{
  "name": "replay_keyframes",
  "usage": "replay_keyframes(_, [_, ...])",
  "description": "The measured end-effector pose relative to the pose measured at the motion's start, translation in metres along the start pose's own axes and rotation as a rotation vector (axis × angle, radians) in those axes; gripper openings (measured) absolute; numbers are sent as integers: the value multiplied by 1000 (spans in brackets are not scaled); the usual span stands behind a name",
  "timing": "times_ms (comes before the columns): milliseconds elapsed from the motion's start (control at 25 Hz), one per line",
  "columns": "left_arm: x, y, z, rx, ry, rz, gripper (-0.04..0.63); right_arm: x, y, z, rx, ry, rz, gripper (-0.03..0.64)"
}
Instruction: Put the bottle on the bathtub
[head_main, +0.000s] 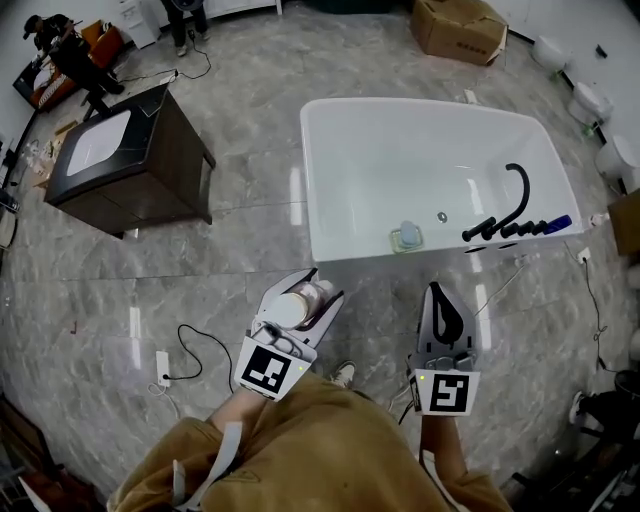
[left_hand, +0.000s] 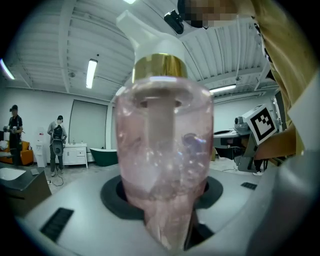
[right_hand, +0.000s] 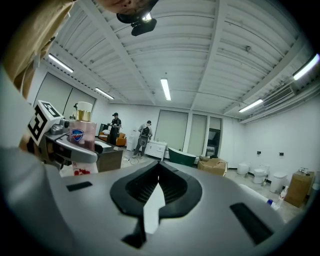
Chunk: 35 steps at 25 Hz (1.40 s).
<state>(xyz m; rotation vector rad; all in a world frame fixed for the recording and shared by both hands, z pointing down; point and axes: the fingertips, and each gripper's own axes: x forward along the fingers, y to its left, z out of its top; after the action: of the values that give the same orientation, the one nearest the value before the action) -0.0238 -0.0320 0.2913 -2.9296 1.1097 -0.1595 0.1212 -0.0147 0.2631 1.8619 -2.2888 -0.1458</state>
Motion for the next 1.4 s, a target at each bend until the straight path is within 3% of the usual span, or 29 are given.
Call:
replay_keyframes(440, [50, 47, -45, -17, 59, -34, 199, 46, 13, -26, 7, 72, -8, 6])
replay_keyframes(1400, [161, 82, -192, -28, 148, -147, 199, 103, 8, -146, 70, 242, -115, 6])
